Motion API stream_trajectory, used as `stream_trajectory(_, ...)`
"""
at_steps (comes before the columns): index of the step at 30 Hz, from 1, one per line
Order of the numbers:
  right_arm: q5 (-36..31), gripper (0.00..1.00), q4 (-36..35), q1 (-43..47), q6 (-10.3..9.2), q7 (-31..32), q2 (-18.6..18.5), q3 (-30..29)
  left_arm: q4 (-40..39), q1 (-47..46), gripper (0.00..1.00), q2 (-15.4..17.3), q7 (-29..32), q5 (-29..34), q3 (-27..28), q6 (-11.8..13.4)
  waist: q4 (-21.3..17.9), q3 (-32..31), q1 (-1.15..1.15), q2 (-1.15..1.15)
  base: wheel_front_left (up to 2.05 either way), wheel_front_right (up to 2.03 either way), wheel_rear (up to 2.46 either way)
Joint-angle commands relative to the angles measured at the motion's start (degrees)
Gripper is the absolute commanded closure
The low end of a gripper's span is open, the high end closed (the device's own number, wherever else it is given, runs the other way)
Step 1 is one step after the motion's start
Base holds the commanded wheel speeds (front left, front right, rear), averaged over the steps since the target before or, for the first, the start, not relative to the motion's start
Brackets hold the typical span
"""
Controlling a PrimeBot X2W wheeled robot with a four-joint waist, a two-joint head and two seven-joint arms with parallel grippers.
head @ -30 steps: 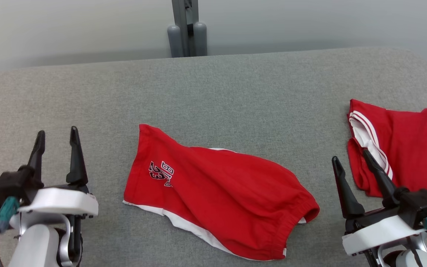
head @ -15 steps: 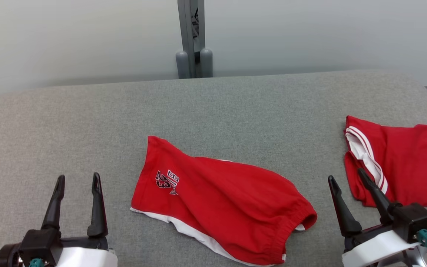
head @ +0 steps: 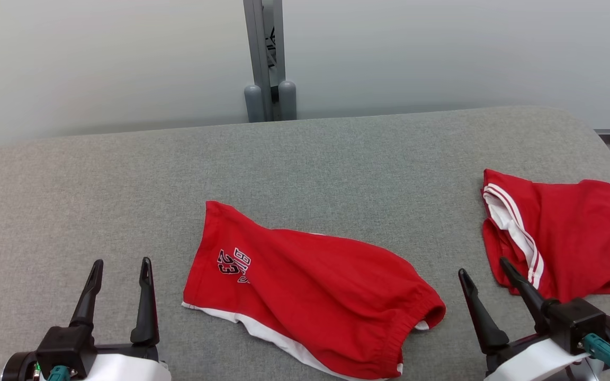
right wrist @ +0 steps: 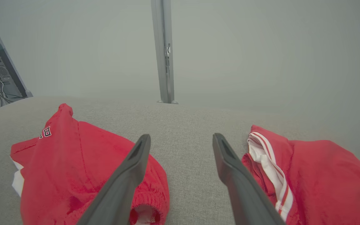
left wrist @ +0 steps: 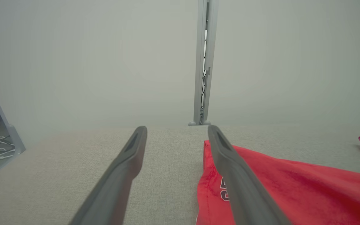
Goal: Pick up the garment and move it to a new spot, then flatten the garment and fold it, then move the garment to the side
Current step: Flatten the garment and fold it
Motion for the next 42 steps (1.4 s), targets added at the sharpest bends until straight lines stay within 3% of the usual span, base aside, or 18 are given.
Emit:
stream_trajectory(1, 0.21, 0.0, -0.45, 0.09, 0.01, 0.07, -0.63, 0.27, -0.25, -0.58, 0.0, 0.39, 0.02, 0.29, 0.04, 0.19, 0.01, 0.05, 0.0, 0.0, 0.0, 0.0, 0.0)
stream_trajectory(5, 1.16, 0.0, -0.55, 1.24, 0.01, 1.79, -2.06, 2.23, -0.51, -0.9, 0.0, 0.19, -0.05, -0.09, -0.09, 0.37, 0.24, 0.28, 0.0, 0.0, 0.0, 0.0, 0.0)
stream_trajectory(16, 11.23, 0.0, -0.67, 0.19, 0.0, 12.99, -12.0, 20.54, -0.24, -2.37, 0.0, 0.02, -0.16, -0.26, -0.82, 0.45, 1.4, 1.31, 0.0, 0.0, 0.0, 0.0, 0.0)
stream_trajectory(24, 16.06, 0.0, 2.81, -6.07, 0.0, 12.06, -12.19, 29.64, 0.97, -3.61, 0.0, -0.68, -0.64, -0.44, -2.0, -0.07, 2.82, 1.86, 0.0, 0.0, 0.0, 0.0, 0.0)
stream_trajectory(25, 16.34, 0.55, 3.45, -6.86, 0.0, 11.68, -12.22, 30.26, 1.12, -3.78, 0.0, -0.76, -0.73, -0.49, -2.14, -0.14, 2.95, 1.87, 0.0, 0.0, 0.0, 0.0, 0.0)
stream_trajectory(26, 16.75, 1.0, 3.97, -7.44, 0.0, 11.63, -12.18, 30.6, 1.3, -3.84, 0.0, -0.83, -0.81, -0.54, -2.24, -0.2, 3.05, 1.87, 0.0, 0.0, 0.0, 0.0, 0.0)
stream_trajectory(30, 18.92, 1.0, 3.73, -9.62, 0.02, 13.54, -13.43, 32.8, 1.78, -3.88, 0.0, -0.89, -1.07, -0.67, -2.25, -0.18, 3.06, 1.9, 0.0, 0.0, 0.0, 0.0, 0.0)
stream_trajectory(35, 25.15, 1.0, -3.24, -11.05, 0.02, 19.52, -17.01, 34.01, 1.9, -3.69, 0.0, -0.63, -1.47, -1.03, -1.71, 0.2, 2.37, 2.12, 0.0, 0.0, 0.0, 0.0, 0.0)
stream_trajectory(42, 35.51, 1.0, -16.3, -13.34, 0.02, 29.05, -20.96, 28.52, 1.66, -4.48, 0.0, -0.51, -1.59, -1.12, -1.61, 0.37, 1.95, 3.38, 0.0, 0.0, 0.0, 0.0, 0.0)
